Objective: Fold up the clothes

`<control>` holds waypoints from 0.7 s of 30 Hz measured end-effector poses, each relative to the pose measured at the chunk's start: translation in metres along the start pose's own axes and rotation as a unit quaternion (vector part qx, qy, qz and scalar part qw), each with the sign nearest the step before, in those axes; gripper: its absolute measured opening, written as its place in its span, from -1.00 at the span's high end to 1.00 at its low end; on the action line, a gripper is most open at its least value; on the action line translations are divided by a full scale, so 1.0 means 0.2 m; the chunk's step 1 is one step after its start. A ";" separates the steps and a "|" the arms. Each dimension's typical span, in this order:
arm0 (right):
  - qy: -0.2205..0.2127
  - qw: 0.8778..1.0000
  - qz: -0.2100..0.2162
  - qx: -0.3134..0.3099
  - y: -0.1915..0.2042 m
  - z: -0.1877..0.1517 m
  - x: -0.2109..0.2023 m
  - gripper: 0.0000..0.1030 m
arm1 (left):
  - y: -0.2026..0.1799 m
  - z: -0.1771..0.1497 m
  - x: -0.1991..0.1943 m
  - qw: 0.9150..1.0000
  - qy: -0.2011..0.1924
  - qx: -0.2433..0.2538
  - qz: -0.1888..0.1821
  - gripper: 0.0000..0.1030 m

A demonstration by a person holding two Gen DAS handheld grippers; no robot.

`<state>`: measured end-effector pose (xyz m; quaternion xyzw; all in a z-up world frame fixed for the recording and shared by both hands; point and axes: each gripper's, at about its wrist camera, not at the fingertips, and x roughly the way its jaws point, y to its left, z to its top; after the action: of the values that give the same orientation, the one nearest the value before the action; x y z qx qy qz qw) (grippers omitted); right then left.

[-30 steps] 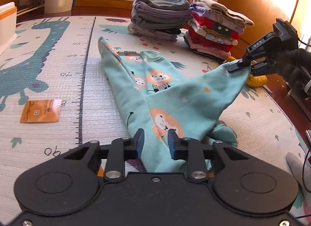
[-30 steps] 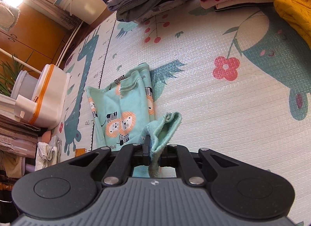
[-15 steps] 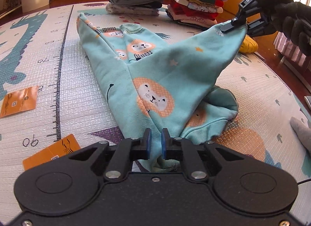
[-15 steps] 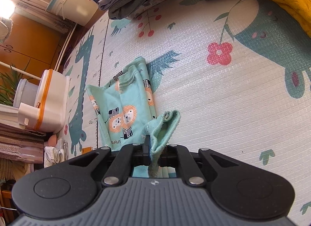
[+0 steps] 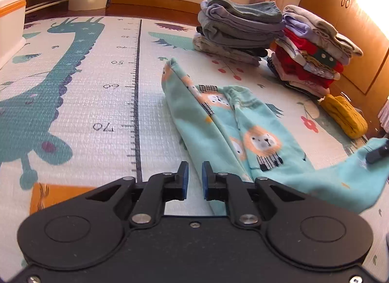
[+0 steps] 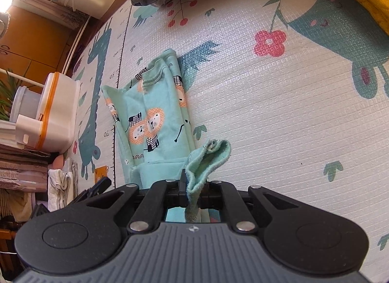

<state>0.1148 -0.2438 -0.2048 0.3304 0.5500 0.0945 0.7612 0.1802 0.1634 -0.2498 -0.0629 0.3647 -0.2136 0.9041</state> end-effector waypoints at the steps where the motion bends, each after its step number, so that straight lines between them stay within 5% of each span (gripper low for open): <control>1: 0.001 1.000 -0.001 0.000 0.01 0.00 -0.01 0.84 | 0.02 0.05 0.05 1.000 -0.005 -0.004 -0.004 0.83; 6: -0.001 1.000 -0.006 0.003 0.01 0.00 -0.04 0.84 | 0.01 0.23 0.28 1.000 -0.012 0.001 -0.024 0.83; 9: 0.000 1.000 -0.011 0.006 -0.01 -0.01 -0.04 0.84 | -0.06 0.23 0.45 0.997 0.043 0.040 -0.045 0.83; 12: 0.005 1.000 -0.014 0.008 -0.02 -0.03 -0.03 0.84 | -0.11 0.23 0.44 0.994 0.044 0.084 -0.052 0.83; 16: 0.009 1.000 -0.011 0.007 -0.03 -0.04 -0.03 0.84 | 0.02 0.33 0.33 0.998 -0.014 0.014 -0.061 0.83; 21: 0.009 1.000 -0.003 0.003 -0.02 -0.05 -0.03 0.84 | 0.14 0.41 0.37 0.998 -0.026 -0.041 -0.035 0.83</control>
<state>0.1031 -0.2469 -0.2048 0.3299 0.5580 0.0936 0.7557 0.2939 0.1536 -0.2449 -0.1179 0.3472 -0.2289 0.9018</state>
